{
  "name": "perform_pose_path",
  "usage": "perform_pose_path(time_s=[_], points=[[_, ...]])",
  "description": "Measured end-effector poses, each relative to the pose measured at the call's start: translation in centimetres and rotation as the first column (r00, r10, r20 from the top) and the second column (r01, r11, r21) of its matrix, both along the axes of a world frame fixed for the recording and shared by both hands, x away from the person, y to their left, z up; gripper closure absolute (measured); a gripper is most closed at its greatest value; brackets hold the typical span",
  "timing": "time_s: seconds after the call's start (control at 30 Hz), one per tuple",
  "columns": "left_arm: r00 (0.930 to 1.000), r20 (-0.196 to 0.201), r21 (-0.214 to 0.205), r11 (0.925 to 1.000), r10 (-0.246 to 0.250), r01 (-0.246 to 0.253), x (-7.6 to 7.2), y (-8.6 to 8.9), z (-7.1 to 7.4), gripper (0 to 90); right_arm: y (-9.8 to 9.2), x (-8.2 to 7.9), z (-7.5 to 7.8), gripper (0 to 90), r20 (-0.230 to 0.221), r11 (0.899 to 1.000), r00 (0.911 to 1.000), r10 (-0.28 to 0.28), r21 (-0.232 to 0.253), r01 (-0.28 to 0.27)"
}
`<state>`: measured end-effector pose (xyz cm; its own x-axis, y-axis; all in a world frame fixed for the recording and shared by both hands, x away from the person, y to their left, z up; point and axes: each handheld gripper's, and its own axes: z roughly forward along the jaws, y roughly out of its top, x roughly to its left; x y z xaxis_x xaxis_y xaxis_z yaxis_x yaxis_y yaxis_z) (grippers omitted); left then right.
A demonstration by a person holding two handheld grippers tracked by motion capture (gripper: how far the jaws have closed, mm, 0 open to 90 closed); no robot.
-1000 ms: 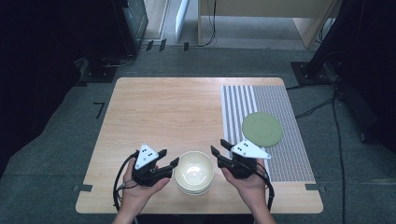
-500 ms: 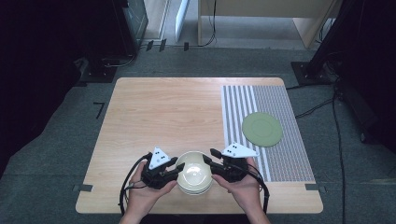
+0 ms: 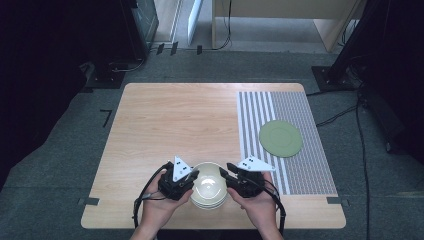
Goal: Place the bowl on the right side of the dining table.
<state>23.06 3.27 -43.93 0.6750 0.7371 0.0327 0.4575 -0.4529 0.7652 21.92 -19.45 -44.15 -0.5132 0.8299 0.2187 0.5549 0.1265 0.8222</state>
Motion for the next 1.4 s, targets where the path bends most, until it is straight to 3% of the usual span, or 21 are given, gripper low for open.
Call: perform_pose_path(time_s=[0.5, 0.57, 0.63, 0.73, 0.83, 0.97, 1.07, 1.2, 1.4], points=[[0.9977, 0.063, -0.046, 0.9985, -0.027, 0.03, -0.1, 0.1, 0.1, 82.3, 0.3, -0.3, -0.5, 66.4, 0.018, 1.0, 0.9997, -0.015, -0.015, 0.015], [0.9958, 0.087, -0.051, 0.9981, -0.029, 0.033, -0.3, 0.1, 0.2, 82.5, 0.2, -0.3, -0.5, 66.3, 0.021, 1.0, 0.9997, -0.016, -0.012, 0.016], [0.9921, 0.124, -0.073, 0.9969, -0.02, 0.029, -0.5, 0.2, 0.7, 83.3, 0.2, -0.3, -0.4, 66.3, 0.019, 1.0, 0.9996, -0.019, -0.007, 0.019], [0.9845, 0.173, -0.044, 0.9983, -0.029, 0.037, -0.9, 0.1, 1.1, 83.7, 0.1, -0.3, -0.4, 66.4, 0.024, 1.0, 0.9996, -0.015, -0.001, 0.015], [0.9795, 0.199, -0.045, 0.9983, -0.028, 0.038, -1.1, 0.1, 1.1, 83.7, 0.3, -0.4, -0.4, 66.8, 0.027, 1.0, 0.9996, -0.013, -0.006, 0.014], [0.9659, 0.258, -0.041, 0.9986, -0.023, 0.035, -1.6, -0.1, 1.1, 83.7, 0.5, -0.4, -0.5, 66.6, 0.02, 1.0, 0.9998, 0.0, -0.006, 0.0], [0.9623, 0.272, -0.067, 0.9971, -0.018, 0.038, -1.7, 0.0, 1.2, 83.8, 0.5, -0.3, -0.6, 71.6, 0.012, 1.0, 0.9997, 0.019, 0.02, -0.019], [0.9513, 0.308, -0.076, 0.9962, -0.017, 0.042, -2.0, 0.1, 1.5, 83.7, 0.4, -0.3, -0.6, 75.2, -0.015, 0.997, 0.9997, 0.017, 0.081, -0.016], [0.9364, 0.351, -0.097, 0.9942, -0.01, 0.047, -2.6, 0.1, 1.9, 83.7, 0.8, -0.4, -0.5, 74.4, -0.019, 0.997, 0.9997, 0.015, 0.081, -0.014]])
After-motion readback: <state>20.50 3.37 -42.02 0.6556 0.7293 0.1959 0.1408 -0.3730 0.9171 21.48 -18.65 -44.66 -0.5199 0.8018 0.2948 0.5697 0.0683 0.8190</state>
